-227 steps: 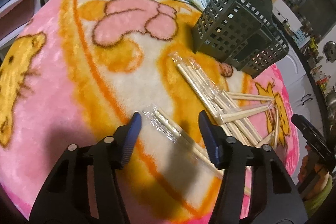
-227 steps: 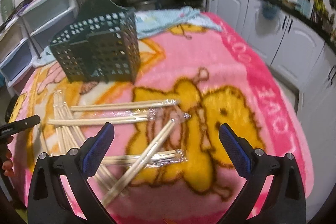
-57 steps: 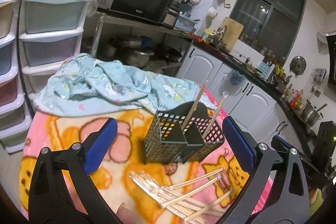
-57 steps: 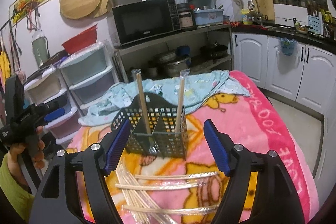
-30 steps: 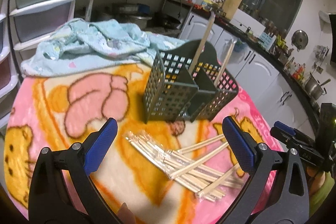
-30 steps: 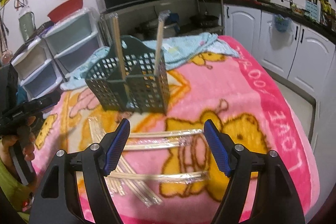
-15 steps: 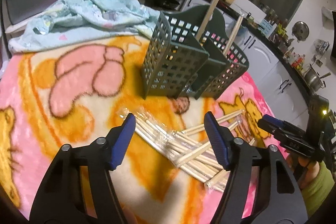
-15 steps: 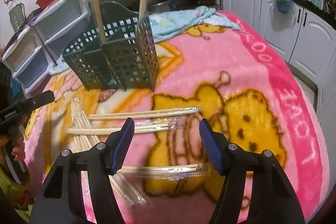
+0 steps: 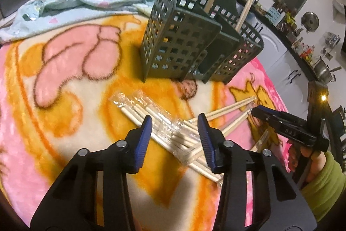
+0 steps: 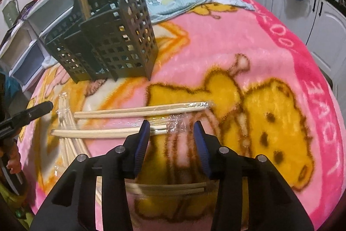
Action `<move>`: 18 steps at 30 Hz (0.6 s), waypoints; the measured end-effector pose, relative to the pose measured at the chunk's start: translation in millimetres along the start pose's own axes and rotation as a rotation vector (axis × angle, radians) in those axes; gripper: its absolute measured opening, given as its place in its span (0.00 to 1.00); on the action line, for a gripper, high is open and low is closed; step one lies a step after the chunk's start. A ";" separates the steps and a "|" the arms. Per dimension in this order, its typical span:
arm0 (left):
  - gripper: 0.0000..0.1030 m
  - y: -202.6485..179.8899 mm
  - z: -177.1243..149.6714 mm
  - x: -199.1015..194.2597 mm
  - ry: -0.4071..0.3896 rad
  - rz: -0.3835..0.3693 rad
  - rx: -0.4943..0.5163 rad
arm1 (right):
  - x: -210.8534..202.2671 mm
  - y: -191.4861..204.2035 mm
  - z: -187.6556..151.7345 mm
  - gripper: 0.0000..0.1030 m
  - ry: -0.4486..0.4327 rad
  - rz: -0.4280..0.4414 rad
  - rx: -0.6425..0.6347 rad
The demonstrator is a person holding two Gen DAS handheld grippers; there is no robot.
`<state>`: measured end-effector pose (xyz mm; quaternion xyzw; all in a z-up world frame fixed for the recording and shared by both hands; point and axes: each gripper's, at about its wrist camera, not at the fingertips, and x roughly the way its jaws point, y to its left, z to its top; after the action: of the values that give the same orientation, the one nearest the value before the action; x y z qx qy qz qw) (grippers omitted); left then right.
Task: Organize utensils
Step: 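Close the left tool on a wrapped chopstick while the right tool grasps another chopstick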
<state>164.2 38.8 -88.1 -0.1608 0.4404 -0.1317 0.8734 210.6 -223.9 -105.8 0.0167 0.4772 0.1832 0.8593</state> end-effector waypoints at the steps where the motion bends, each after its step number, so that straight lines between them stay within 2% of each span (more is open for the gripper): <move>1: 0.32 0.2 -0.7 2.2 0.007 0.000 0.001 | 1.6 -1.1 0.2 0.37 0.004 0.003 0.006; 9: 0.27 3.7 -2.9 11.4 0.030 0.009 0.003 | 9.1 -5.4 1.5 0.32 0.016 0.020 0.022; 15: 0.16 1.6 -3.6 13.2 0.033 0.032 0.019 | 9.3 -9.7 -0.6 0.17 0.015 0.020 0.036; 16: 0.15 1.1 -3.4 14.0 0.033 0.037 0.024 | 9.6 -9.9 -1.1 0.11 0.016 0.013 0.033; 18: 0.10 -0.7 -4.2 15.0 0.033 0.059 0.045 | 10.2 -10.0 -2.0 0.09 0.011 0.006 0.028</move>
<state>169.5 31.9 -101.1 -0.1258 0.4561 -0.1185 0.8730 216.8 -230.1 -117.2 0.0289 0.4845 0.1794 0.8557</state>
